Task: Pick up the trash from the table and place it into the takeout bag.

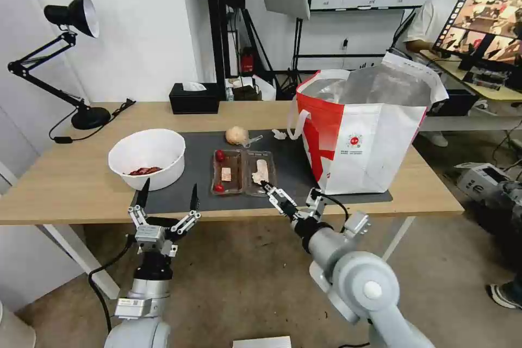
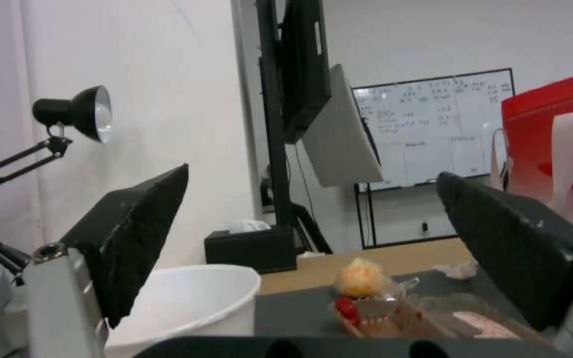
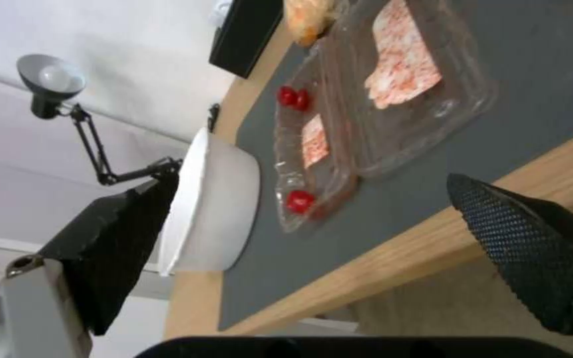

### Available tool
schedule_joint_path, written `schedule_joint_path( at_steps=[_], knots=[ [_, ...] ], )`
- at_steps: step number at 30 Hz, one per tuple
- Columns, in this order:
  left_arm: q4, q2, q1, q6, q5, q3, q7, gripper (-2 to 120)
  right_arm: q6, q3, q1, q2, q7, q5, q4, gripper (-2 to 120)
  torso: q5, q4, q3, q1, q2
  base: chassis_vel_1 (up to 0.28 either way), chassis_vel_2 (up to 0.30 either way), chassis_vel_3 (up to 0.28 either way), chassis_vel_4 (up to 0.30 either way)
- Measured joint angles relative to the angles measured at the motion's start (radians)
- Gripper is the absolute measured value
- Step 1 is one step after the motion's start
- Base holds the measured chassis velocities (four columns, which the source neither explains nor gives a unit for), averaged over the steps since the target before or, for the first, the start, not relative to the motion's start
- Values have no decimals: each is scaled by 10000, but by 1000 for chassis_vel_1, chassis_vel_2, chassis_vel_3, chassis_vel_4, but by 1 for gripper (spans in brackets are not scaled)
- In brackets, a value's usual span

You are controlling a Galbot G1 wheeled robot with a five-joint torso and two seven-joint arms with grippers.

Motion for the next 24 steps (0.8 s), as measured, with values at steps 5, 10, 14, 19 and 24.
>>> schedule_joint_path(
  at_steps=[5, 10, 14, 19, 24],
  knots=[
    [-41, 127, 275, -22, -58, -297, 1, 100, 62, -32, 185, 756, 346, 144, -301, 100, 0, 0, 0, 0, 0, 0, 0, 0, 0],
    [-120, 163, 441, -32, -91, -407, 1, 100, 163, -21, 215, 1177, 564, 155, -445, 100, 0, 1, 0, 0, 0, 0, 0, 0, 0],
    [-136, 192, 573, -64, -94, -456, 1, 100, 315, -10, 290, 1501, 681, 125, -688, 100, 0, 1, 0, -1, 0, 0, 0, 0, 0],
    [-99, 124, 604, -101, -80, -445, 1, 100, 522, 43, 516, 1751, 634, 105, -1178, 100, 1, 0, 0, 0, 0, 0, 0, 0, 0],
    [23, 41, 587, -137, -47, -411, 2, 100, 644, 82, 741, 1975, 484, 135, -1629, 100, 1, 0, 0, 0, 0, 0, 0, 0, 0]
  ],
)
